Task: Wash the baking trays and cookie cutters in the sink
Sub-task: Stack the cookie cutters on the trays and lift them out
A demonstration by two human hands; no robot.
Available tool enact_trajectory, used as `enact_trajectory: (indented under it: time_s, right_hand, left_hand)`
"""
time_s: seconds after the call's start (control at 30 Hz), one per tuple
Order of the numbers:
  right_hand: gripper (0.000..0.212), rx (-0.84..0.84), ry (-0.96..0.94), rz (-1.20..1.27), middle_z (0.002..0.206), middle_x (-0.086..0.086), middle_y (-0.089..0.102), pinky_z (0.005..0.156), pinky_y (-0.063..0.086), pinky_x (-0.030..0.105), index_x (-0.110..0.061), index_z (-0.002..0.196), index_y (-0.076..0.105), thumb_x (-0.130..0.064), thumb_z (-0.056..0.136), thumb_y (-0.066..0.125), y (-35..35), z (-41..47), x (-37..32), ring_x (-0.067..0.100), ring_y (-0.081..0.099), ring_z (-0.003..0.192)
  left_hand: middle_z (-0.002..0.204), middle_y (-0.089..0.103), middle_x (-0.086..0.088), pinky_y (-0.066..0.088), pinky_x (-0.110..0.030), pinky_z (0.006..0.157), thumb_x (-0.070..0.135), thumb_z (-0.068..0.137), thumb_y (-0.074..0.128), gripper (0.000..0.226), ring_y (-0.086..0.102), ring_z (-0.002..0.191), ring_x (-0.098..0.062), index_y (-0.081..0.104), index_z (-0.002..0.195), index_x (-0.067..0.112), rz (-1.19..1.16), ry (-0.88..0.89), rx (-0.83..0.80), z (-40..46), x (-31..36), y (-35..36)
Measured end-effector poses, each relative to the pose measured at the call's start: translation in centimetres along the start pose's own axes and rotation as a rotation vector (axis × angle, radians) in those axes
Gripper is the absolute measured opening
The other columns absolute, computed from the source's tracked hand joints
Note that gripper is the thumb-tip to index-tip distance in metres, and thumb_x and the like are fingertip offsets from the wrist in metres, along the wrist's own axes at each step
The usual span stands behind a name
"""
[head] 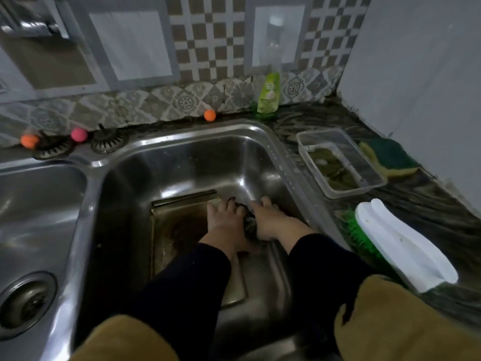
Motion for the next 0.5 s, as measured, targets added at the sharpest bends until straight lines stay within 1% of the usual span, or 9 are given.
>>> enact_trajectory:
  time_s: [0.1, 0.17, 0.2, 0.27, 0.3, 0.43, 0.5]
  right_hand:
    - [0.082, -0.063, 0.007, 0.022, 0.149, 0.011, 0.012, 0.103, 0.041, 0.046, -0.026, 0.147, 0.018, 0.002, 0.082, 0.060, 1.1, 1.1, 0.5, 0.037, 0.032, 0.131]
    - [0.085, -0.068, -0.004, 0.114, 0.147, 0.010, 0.019, 0.099, 0.045, 0.044, -0.029, 0.144, 0.022, 0.006, 0.079, 0.063, 1.8, 1.5, 0.8, 0.035, 0.038, 0.127]
    - [0.082, -0.054, -0.012, 0.160, 0.144, 0.010, 0.023, 0.097, 0.046, 0.042, -0.029, 0.141, 0.026, 0.008, 0.078, 0.063, 2.0, 1.6, 0.9, 0.034, 0.040, 0.125]
    - [0.073, -0.012, -0.017, 0.231, 0.141, 0.010, 0.029, 0.094, 0.046, 0.039, -0.026, 0.136, 0.033, 0.009, 0.078, 0.060, 2.1, 1.8, 1.0, 0.033, 0.043, 0.122]
    - [0.070, 0.008, -0.014, 0.262, 0.140, 0.010, 0.031, 0.094, 0.046, 0.037, -0.025, 0.135, 0.035, 0.009, 0.079, 0.060, 2.1, 1.8, 1.0, 0.032, 0.044, 0.122]
    - [0.064, 0.073, -0.005, 0.356, 0.135, 0.011, 0.039, 0.095, 0.045, 0.034, -0.021, 0.133, 0.041, 0.006, 0.079, 0.060, 1.9, 1.7, 0.9, 0.031, 0.046, 0.121]
    - [0.060, 0.105, 0.014, 0.429, 0.130, 0.009, 0.046, 0.095, 0.047, 0.034, -0.021, 0.129, 0.045, 0.007, 0.078, 0.060, 1.9, 1.4, 0.9, 0.028, 0.050, 0.117]
  left_hand:
    - [0.160, 0.008, -0.007, 0.000, -0.057, 0.113, 0.090, 0.057, 0.050, 0.128, 0.000, 0.147, -0.031, 0.002, 0.153, 0.021, 0.162, 0.012, -0.056, 1.1, 0.5, 0.7]
    - [0.158, 0.018, -0.009, -0.002, -0.054, 0.113, 0.092, 0.056, 0.047, 0.129, 0.009, 0.146, -0.030, 0.008, 0.153, 0.017, 0.239, 0.015, -0.048, 1.6, 0.8, 1.4]
    - [0.155, 0.026, -0.010, -0.001, -0.052, 0.113, 0.092, 0.057, 0.046, 0.126, 0.016, 0.144, -0.029, 0.013, 0.152, 0.015, 0.248, 0.019, -0.034, 1.8, 0.9, 1.7]
    - [0.148, 0.037, -0.007, 0.003, -0.048, 0.112, 0.086, 0.060, 0.052, 0.119, 0.029, 0.139, -0.026, 0.021, 0.149, 0.013, 0.202, 0.036, -0.001, 2.0, 1.1, 1.9]
    - [0.147, 0.037, -0.007, 0.005, -0.047, 0.112, 0.082, 0.061, 0.056, 0.117, 0.031, 0.138, -0.023, 0.021, 0.149, 0.012, 0.157, 0.042, 0.017, 2.1, 1.2, 2.0]
    - [0.149, 0.031, -0.008, 0.020, -0.040, 0.110, 0.072, 0.064, 0.064, 0.115, 0.029, 0.137, -0.021, 0.017, 0.150, 0.010, 0.050, 0.069, 0.080, 1.8, 1.5, 2.2]
    - [0.148, 0.031, -0.009, 0.023, -0.038, 0.110, 0.067, 0.063, 0.068, 0.115, 0.031, 0.135, -0.022, 0.017, 0.149, 0.010, -0.017, 0.075, 0.103, 1.7, 1.5, 2.4]
Point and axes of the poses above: each hand's wrist, its own z-axis towards the middle knuckle, its own y-axis out of the palm, x = y × z, the point moved 4 cm from there along z, towards the middle knuckle
